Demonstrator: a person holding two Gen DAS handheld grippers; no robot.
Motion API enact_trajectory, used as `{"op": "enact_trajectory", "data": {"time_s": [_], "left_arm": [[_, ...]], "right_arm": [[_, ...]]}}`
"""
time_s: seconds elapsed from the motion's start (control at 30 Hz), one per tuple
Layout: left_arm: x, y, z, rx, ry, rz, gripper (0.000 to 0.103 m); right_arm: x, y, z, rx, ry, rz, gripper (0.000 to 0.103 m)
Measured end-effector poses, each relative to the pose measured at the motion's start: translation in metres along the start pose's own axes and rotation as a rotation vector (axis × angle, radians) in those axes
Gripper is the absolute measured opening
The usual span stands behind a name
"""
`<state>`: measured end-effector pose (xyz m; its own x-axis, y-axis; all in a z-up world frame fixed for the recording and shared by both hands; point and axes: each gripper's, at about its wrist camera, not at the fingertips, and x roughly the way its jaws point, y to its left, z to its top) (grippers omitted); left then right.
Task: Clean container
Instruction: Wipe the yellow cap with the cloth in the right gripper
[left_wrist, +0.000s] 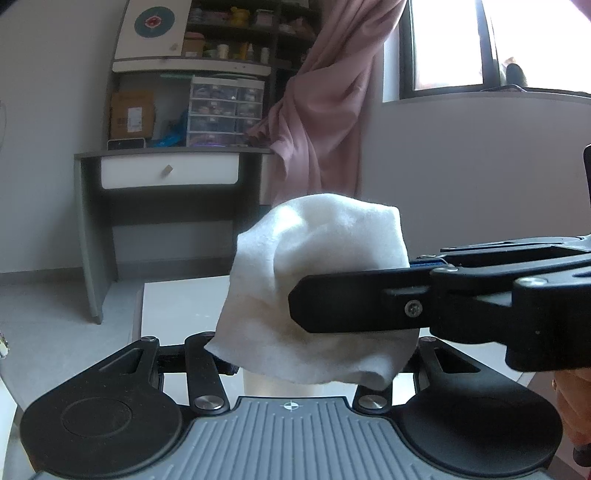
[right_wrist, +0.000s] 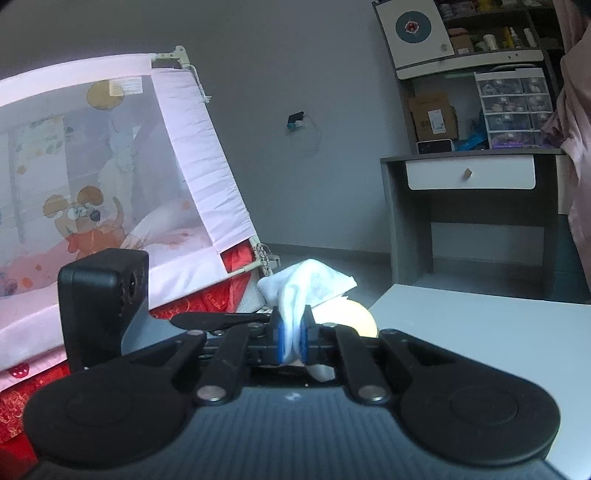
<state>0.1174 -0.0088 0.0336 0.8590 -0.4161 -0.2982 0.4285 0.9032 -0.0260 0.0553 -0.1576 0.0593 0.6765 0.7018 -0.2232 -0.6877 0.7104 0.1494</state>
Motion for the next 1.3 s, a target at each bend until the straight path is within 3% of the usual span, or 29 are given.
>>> {"op": "enact_trajectory", "data": {"time_s": [0.7, 1.17, 1.3], "left_arm": [[-0.001, -0.002, 0.002, 0.004, 0.004, 0.004, 0.046], [0.002, -0.007, 0.006, 0.015, 0.025, 0.014, 0.046], [0.000, -0.007, 0.008, 0.012, 0.016, 0.020, 0.046]], "right_arm": [[-0.001, -0.033, -0.006, 0.106, -0.018, -0.109, 0.010], [0.011, -0.050, -0.021, 0.152, 0.037, -0.185, 0.010], [0.004, -0.054, -0.023, 0.178, 0.012, -0.213, 0.010]]}}
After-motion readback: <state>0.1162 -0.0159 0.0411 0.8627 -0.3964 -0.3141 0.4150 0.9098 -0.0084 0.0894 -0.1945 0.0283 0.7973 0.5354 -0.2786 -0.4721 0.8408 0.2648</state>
